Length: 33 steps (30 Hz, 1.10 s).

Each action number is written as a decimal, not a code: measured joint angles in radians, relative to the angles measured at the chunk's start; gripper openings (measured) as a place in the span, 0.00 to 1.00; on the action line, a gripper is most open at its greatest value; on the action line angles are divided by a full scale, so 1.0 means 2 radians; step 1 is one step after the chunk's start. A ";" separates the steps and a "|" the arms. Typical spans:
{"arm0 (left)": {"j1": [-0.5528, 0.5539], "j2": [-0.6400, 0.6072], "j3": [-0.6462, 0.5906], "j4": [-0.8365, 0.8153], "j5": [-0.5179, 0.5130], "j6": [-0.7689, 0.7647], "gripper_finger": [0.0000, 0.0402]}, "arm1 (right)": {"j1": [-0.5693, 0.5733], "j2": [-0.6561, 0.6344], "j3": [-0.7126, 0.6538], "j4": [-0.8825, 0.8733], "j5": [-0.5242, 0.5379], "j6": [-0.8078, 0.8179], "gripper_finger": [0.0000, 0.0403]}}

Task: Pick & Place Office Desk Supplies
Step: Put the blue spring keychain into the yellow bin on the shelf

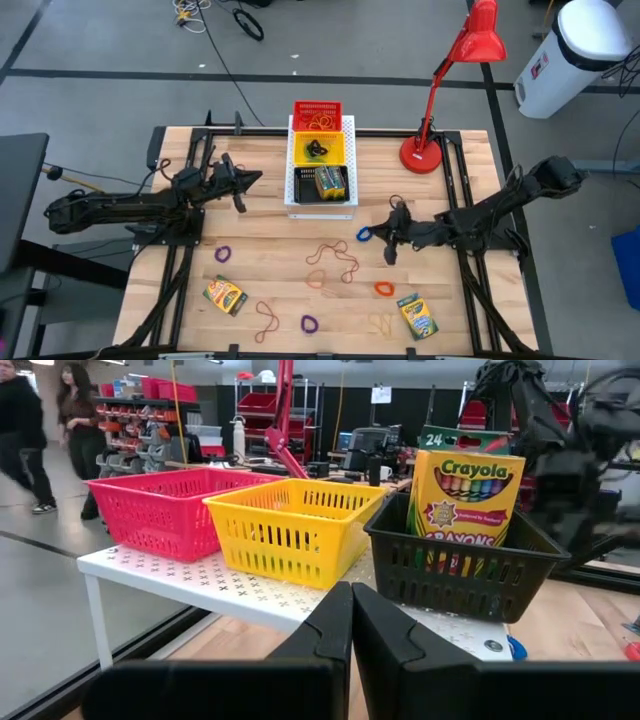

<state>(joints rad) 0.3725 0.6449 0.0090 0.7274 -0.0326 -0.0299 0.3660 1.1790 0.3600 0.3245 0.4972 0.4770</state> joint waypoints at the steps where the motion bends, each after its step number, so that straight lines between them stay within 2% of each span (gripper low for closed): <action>1: 0.000 0.000 0.000 0.000 0.000 0.000 0.03 | 0.000 0.000 0.015 -0.054 0.016 0.020 0.01; 4: 0.000 0.000 0.000 0.001 0.000 0.000 0.03 | 0.000 0.000 0.056 -0.179 0.054 0.078 0.03; 7: 0.000 0.000 0.000 0.001 0.000 0.000 0.03 | 0.001 0.000 0.080 -0.230 0.055 0.116 0.09; 13: 0.000 0.001 0.000 0.001 0.000 0.000 0.03 | 0.010 0.018 0.068 -0.236 0.030 0.176 0.31; 19: 0.000 0.001 0.000 -0.001 0.000 0.000 0.03 | 0.010 0.090 0.059 -0.220 0.036 0.228 0.48; 24: 0.000 0.001 0.000 0.000 0.000 0.000 0.03 | -0.016 0.154 0.059 -0.205 0.040 0.281 0.50; 30: 0.000 0.001 0.000 0.001 0.000 0.000 0.03 | -0.043 0.188 0.059 -0.136 0.028 0.266 0.50; 33: 0.000 0.001 0.000 0.001 0.000 0.000 0.03 | -0.047 0.189 0.059 -0.132 0.025 0.265 0.48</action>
<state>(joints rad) 0.3725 0.6476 0.0097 0.7284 -0.0330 -0.0303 0.2715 1.5578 0.4782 0.0605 0.5480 1.0070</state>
